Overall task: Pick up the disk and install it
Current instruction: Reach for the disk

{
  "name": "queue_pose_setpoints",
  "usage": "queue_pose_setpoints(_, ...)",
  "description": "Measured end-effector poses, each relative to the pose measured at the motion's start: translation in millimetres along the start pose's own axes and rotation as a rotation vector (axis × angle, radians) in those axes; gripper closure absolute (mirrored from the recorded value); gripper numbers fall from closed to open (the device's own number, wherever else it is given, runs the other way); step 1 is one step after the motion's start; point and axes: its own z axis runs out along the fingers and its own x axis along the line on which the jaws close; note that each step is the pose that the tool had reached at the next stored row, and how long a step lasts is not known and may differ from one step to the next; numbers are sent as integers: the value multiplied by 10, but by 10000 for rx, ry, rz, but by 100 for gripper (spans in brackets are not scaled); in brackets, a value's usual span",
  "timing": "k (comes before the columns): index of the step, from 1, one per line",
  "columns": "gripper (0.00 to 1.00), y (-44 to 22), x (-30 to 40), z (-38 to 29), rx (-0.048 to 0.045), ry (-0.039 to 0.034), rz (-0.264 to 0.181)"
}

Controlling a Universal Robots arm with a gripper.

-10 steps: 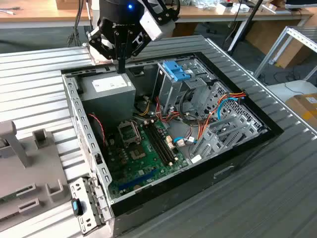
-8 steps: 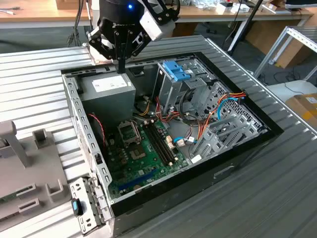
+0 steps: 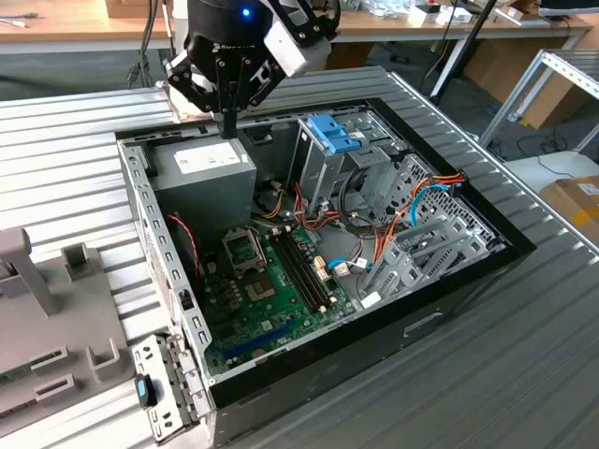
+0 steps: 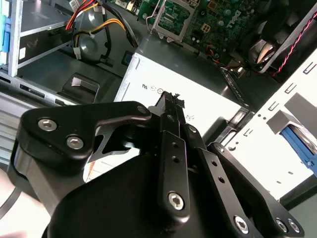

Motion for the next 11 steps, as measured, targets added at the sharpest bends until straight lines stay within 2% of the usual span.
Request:
queue_pose_setpoints(4,89,0,3,0,0,-1,0)
queue_pose_setpoints(11,89,-7,98,-3,0,0,0)
